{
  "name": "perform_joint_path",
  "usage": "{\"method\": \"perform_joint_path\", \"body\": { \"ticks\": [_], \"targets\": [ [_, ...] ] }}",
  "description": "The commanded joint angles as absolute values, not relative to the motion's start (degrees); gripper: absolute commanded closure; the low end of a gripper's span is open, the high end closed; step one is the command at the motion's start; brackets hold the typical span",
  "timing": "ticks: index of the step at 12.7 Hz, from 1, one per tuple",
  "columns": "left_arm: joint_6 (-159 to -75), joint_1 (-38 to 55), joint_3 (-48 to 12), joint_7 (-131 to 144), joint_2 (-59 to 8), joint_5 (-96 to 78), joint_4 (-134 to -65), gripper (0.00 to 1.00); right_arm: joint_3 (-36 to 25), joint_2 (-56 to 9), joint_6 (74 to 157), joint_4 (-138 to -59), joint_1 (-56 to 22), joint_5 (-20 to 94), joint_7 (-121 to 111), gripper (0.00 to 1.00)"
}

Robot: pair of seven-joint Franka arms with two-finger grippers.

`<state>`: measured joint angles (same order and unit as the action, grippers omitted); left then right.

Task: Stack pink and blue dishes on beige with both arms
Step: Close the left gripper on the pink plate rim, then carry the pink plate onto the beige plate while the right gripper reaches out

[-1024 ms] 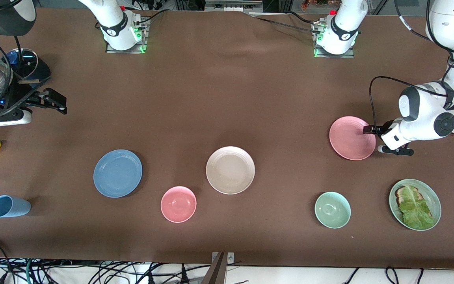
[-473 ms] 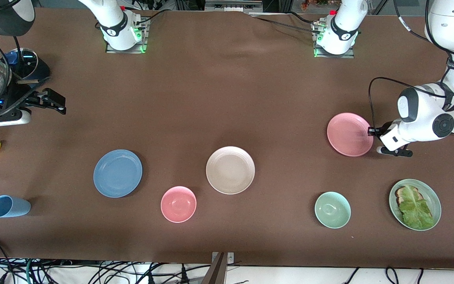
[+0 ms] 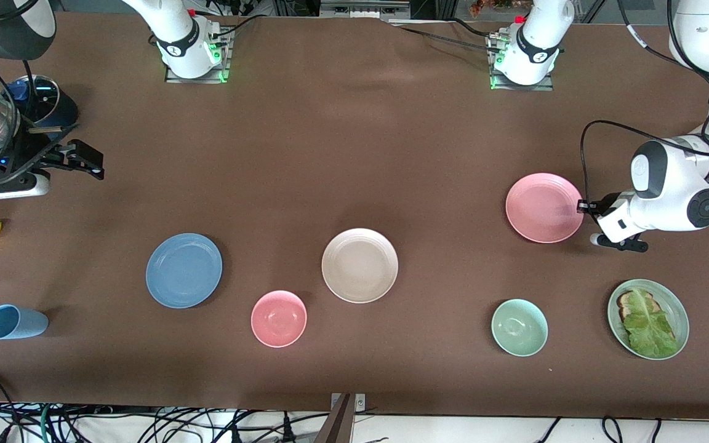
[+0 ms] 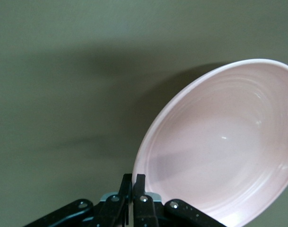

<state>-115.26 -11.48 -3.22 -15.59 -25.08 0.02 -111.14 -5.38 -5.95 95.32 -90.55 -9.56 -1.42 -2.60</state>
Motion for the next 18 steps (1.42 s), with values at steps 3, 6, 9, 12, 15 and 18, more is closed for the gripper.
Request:
{"method": "perform_joint_path", "body": {
  "ticks": [3, 6, 9, 12, 15, 18],
  "targets": [
    [-106.5, -10.9, -7.4, -9.9, -25.0, -1.8, -102.8, 1.00, -4.8, -6.4, 93.8, -89.2, -9.8, -1.8, -3.3, 0.00],
    [-106.3, -10.7, -10.6, -5.1, -25.0, -6.0, -100.5, 1.00, -5.0, -6.4, 93.8, -89.2, -9.8, -1.6, -3.4, 0.00],
    [-106.3, -10.3, -15.9, 3.4, -26.8, -6.4, -97.5, 1.00, -5.0, -7.2, 93.8, -89.4, -9.3, -1.4, -3.5, 0.00],
    [-106.3, -5.2, -16.6, 11.1, -30.5, -9.6, -91.6, 1.00, -5.1, -10.3, 95.0, -89.3, -9.1, -1.2, -3.4, 0.00],
    [-106.8, 0.7, -16.6, 19.0, -36.5, -9.8, -84.7, 1.00, -5.3, -14.4, 100.0, -89.3, -9.0, -1.2, -3.4, 0.00],
    [-107.0, 5.7, -16.5, 24.8, -42.6, -9.8, -76.3, 1.00, -5.3, -20.2, 105.6, -89.6, -8.0, -1.1, -3.4, 0.00]
  ]
}}
